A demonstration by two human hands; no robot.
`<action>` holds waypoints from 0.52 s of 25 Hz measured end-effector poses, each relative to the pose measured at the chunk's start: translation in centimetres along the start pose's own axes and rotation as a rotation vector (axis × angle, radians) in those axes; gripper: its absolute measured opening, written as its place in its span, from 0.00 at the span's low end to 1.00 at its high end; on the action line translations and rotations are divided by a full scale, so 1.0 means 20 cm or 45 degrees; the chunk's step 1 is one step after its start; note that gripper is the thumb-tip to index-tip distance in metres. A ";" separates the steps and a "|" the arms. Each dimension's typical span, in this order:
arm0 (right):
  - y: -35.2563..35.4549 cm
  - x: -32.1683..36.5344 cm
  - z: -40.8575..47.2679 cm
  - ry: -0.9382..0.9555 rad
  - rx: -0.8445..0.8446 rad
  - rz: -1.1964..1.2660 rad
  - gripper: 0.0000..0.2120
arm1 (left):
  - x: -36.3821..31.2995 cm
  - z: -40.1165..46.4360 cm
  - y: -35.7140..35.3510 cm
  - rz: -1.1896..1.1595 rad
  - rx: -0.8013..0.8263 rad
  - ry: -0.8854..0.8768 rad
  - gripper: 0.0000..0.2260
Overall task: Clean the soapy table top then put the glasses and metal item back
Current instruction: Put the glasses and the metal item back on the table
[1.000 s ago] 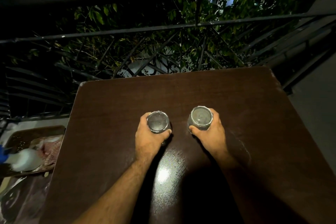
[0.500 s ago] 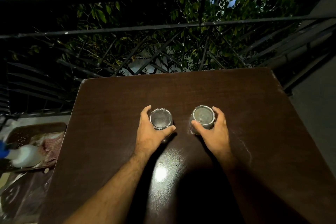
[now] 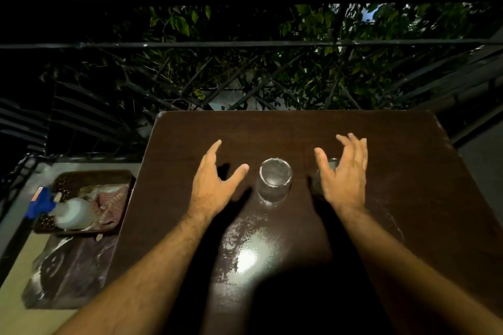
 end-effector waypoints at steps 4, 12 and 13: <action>-0.10 0.25 -0.06 0.134 0.003 -0.062 0.30 | 0.12 0.03 0.22 -0.015 -0.106 0.047 0.43; -0.52 0.89 -0.36 0.305 0.112 0.093 0.26 | 0.46 0.09 0.85 0.028 -0.271 0.134 0.43; -0.58 0.97 -0.42 0.321 0.142 0.114 0.25 | 0.50 0.09 0.93 0.054 -0.303 0.143 0.43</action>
Point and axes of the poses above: each hand's wrist, its own z-axis towards the middle knuckle, its own y-axis out of the back of the hand, x = y × z, the point moved 4 cm from there along z, towards the middle knuckle, and after that the axes turned 11 degrees about -x, right-handed, at the moved point
